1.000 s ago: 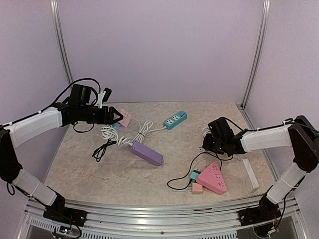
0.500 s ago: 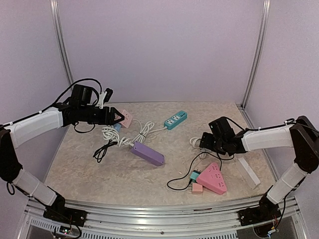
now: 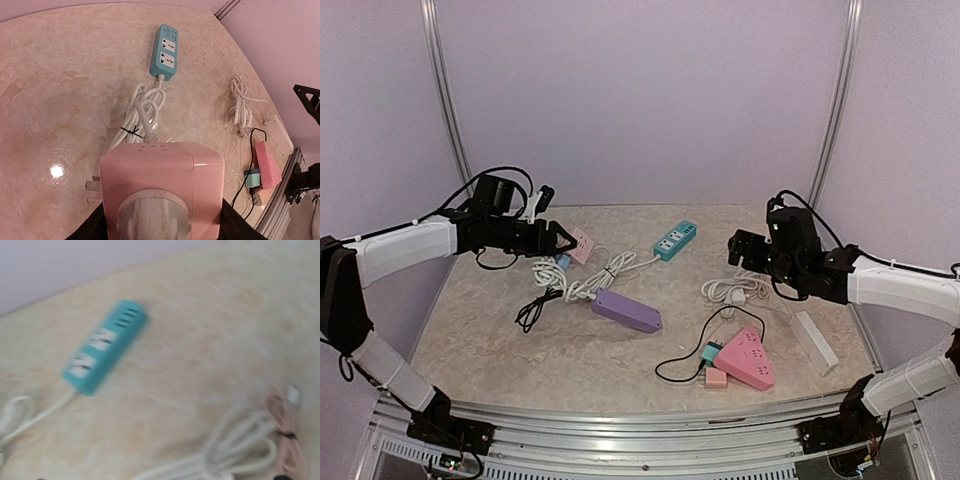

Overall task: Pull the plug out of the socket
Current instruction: Remove the plug from the socket.

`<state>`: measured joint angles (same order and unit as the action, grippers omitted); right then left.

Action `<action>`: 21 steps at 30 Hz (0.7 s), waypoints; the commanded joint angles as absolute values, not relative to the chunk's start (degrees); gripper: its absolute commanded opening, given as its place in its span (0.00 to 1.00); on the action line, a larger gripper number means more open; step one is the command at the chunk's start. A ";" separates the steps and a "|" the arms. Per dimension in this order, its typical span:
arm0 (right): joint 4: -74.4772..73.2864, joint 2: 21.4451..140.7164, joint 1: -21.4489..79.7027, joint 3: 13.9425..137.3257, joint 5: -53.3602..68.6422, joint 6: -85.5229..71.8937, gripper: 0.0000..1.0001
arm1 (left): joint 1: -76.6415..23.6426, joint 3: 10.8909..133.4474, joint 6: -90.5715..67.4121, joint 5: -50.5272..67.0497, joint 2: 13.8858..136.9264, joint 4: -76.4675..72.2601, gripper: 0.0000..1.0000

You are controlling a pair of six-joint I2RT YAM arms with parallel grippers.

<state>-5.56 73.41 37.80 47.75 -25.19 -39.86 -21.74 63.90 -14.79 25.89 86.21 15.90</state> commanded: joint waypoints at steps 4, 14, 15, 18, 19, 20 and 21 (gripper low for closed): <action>2.28 73.38 43.19 51.36 -18.25 -27.51 0.97 | -22.25 66.88 -16.26 35.10 87.07 10.55 0.00; 7.24 84.25 49.24 60.06 -7.36 -26.42 0.97 | -23.12 65.62 -15.12 41.04 85.61 7.08 0.00; 7.56 85.20 49.73 60.75 -7.26 -28.60 0.97 | -23.49 65.37 -14.63 40.48 84.89 6.88 0.00; 7.57 88.14 50.60 62.43 -8.36 -36.15 0.97 | -25.77 64.65 -11.57 35.44 83.17 7.47 0.00; 7.77 88.88 50.57 62.70 -8.08 -39.03 0.97 | -27.07 64.30 -10.09 32.25 81.91 7.84 0.00; 8.49 89.54 50.54 62.86 -6.98 -41.46 0.96 | -28.62 63.85 -8.17 28.90 81.08 8.23 0.00; 10.32 90.15 50.59 62.84 -4.84 -43.04 0.96 | -30.43 63.34 -6.20 24.85 79.92 8.59 0.00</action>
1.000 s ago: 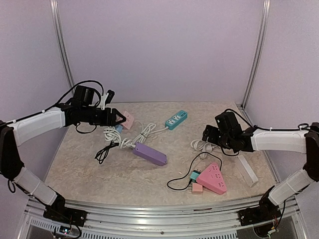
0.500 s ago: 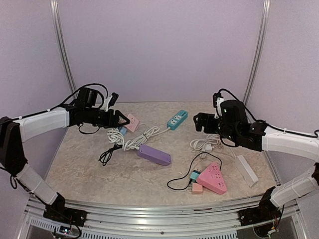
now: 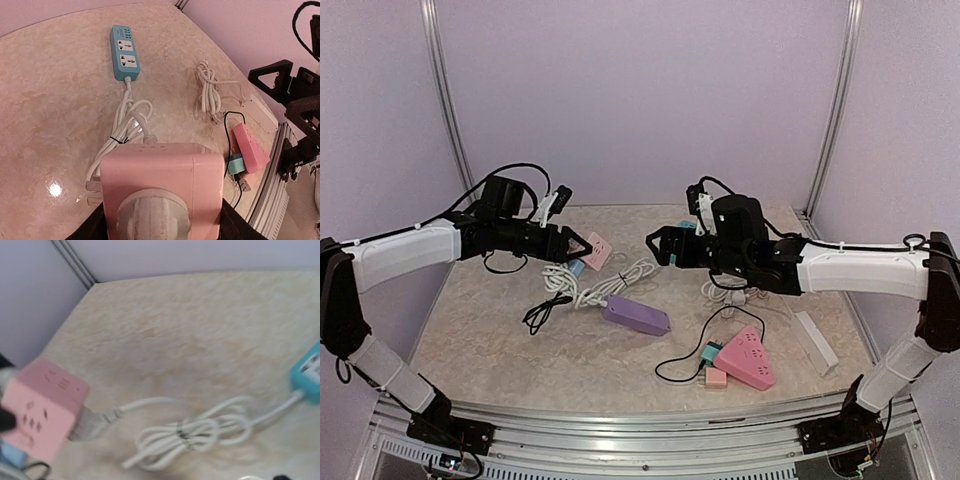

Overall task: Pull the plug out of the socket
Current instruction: Remove the plug from the socket.

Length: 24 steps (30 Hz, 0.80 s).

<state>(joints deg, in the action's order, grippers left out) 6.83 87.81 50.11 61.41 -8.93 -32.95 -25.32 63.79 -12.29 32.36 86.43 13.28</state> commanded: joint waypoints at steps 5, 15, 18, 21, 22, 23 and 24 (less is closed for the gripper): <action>17.01 93.88 51.32 63.53 3.01 -49.92 0.95 | -38.94 60.97 1.06 8.21 75.02 8.61 0.00; 19.89 97.82 55.14 65.63 3.60 -54.97 0.94 | -40.76 61.35 1.16 2.35 75.39 9.68 0.00; 21.01 98.20 55.59 65.15 3.89 -55.39 0.94 | -41.32 61.65 1.20 1.72 76.55 10.08 0.00; 21.57 99.69 55.64 65.59 4.43 -56.25 0.93 | -41.79 61.03 1.97 3.97 76.90 9.10 0.00; 21.80 100.26 55.66 65.83 4.53 -56.40 0.92 | -42.14 61.00 1.95 4.34 76.87 9.05 0.00; 21.92 100.87 55.60 66.24 4.93 -56.38 0.90 | -42.43 60.95 2.12 4.46 76.81 9.01 0.00; 21.79 101.70 55.56 66.83 5.37 -56.50 0.87 | -42.66 60.87 2.39 4.48 76.74 8.97 0.00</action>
